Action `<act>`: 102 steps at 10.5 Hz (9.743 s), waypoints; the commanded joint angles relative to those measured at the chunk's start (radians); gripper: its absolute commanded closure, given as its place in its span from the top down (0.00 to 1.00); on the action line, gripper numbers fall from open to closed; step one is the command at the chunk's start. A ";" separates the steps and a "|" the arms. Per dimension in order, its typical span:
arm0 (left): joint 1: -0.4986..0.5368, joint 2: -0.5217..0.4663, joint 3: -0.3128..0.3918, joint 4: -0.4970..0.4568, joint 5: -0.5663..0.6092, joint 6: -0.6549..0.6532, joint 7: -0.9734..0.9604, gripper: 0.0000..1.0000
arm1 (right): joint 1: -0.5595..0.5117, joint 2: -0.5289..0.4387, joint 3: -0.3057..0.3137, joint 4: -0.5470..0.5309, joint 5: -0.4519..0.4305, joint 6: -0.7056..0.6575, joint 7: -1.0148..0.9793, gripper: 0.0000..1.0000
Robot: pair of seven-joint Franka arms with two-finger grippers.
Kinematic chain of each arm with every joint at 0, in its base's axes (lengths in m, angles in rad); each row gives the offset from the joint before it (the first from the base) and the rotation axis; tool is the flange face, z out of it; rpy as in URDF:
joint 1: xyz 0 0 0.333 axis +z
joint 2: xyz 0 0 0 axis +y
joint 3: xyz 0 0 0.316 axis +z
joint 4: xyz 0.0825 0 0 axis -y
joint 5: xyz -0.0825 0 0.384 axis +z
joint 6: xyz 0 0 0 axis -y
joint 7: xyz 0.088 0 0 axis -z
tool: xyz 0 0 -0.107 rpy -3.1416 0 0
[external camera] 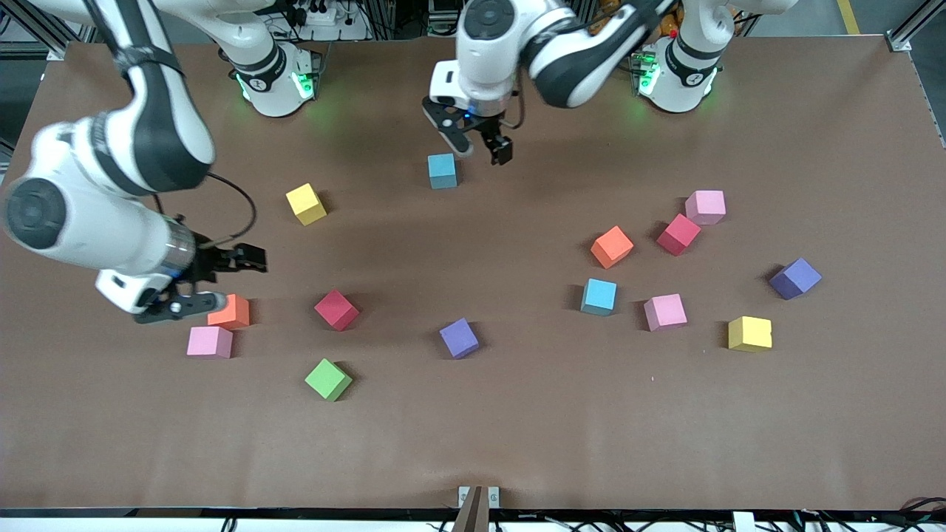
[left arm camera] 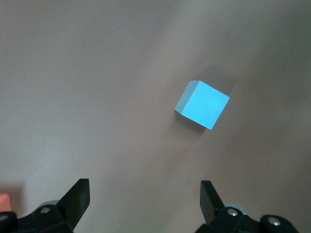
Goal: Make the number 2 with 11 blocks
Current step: 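Grasp the cyan cube with the left gripper while the right gripper grasps the red cube, then set the cyan cube down with the left gripper, open and lift away, then carry the red cube toward the cyan cube while the left gripper reaches orange, then lower the red cube beside cyan, open the right gripper while left grasps orange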
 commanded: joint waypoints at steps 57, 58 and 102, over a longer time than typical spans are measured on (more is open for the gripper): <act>0.098 -0.263 0.042 -0.003 0.038 -0.434 -0.088 1.00 | 0.085 0.253 0.046 -0.252 0.044 0.693 -0.400 0.24; 0.126 -0.260 0.108 -0.003 0.036 -0.432 -0.076 1.00 | 0.085 0.250 0.046 -0.234 0.046 0.658 -0.396 0.24; 0.062 -0.046 0.573 -0.425 -0.102 0.483 0.415 1.00 | 0.314 -0.140 0.553 -0.873 -0.242 0.779 -0.402 0.17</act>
